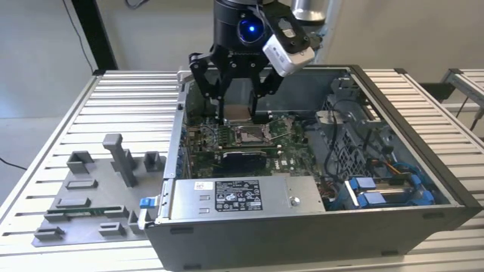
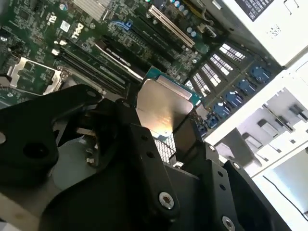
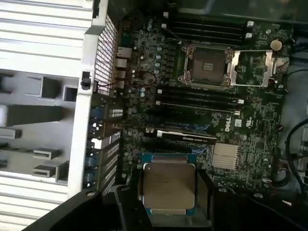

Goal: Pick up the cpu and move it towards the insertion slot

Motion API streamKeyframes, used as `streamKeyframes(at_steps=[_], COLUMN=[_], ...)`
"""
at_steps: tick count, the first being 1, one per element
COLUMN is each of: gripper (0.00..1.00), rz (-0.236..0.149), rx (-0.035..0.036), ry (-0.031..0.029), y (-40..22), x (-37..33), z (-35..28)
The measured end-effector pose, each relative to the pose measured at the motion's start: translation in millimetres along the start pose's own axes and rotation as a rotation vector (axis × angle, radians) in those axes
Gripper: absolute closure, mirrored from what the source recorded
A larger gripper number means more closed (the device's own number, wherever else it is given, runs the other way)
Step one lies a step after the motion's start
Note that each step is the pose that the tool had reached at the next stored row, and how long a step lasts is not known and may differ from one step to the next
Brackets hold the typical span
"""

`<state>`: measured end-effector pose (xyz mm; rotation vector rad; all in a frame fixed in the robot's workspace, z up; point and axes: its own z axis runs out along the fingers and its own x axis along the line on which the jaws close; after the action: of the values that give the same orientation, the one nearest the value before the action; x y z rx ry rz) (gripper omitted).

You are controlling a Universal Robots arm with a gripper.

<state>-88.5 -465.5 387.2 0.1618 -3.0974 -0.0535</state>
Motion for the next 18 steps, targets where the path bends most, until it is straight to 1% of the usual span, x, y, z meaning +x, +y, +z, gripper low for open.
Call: streamKeyframes(at_steps=[5, 10, 12, 17, 18], gripper=[1.00, 1.00, 1.00, 1.00, 1.00], rz=[0.000, 0.002, 0.015, 0.098, 0.107], rx=[-0.0002, -0.0005, -0.0011, -0.0041, -0.0043], ry=[0.0038, 0.0041, 0.0036, 0.0007, 0.0005], y=[-2.2, -3.8, -3.9, -4.0, -4.0], x=[-21.4, -35.7, -37.3, -37.6, -37.6], z=[-1.0, -1.3, -0.7, 1.9, 1.9])
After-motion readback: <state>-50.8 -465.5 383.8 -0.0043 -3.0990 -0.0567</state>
